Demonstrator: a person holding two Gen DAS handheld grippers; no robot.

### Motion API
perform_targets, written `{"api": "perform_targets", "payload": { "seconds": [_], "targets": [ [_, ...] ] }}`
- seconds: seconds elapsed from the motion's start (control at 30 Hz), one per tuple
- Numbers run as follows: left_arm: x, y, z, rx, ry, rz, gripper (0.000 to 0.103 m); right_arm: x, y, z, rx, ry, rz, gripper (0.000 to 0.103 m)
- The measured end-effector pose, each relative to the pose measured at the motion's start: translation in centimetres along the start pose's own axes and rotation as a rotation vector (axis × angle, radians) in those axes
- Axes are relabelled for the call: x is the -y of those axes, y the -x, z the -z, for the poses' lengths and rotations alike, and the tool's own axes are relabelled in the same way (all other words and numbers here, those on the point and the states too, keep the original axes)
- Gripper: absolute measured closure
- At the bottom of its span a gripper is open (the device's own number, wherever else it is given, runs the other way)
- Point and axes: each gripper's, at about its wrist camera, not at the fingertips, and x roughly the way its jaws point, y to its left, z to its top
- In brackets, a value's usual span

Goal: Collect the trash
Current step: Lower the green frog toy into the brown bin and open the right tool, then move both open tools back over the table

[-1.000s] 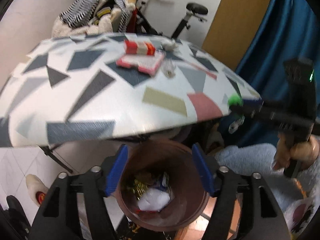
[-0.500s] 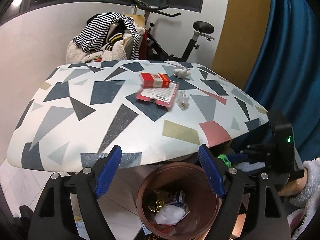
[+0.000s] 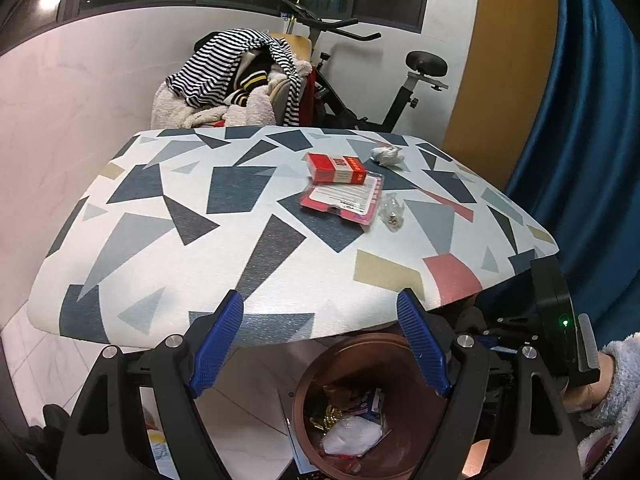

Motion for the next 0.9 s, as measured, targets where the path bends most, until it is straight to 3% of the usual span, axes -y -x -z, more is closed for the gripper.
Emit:
{"api": "perform_targets", "payload": {
  "seconds": [0.03,0.1,0.23,0.6,0.9],
  "targets": [
    [-0.1,0.0,0.0,0.0,0.0,-0.003,0.026,0.1,0.2,-0.1,0.008,-0.006,0.012,0.039],
    [-0.2,0.0,-0.2,0.002,0.0,-0.006,0.026,0.3,0.5,-0.1,0.023,-0.009,0.017,0.03],
    [-0.3,0.1,-0.5,0.01,-0.004,-0.013,0.026,1.1,2.2,-0.8,0.08,-0.015,0.049,0.018],
    [0.0,0.4,-3.2,0.06,-0.042,-0.027,0.022,5.9,7.9,-5.3,0.238,-0.067,0.154,0.006],
    [0.1,0.3,-6.3,0.103,-0.077,-0.055,0.012,9.6,11.0,-8.3,0.305,-0.111,0.224,0.006]
  ]
}}
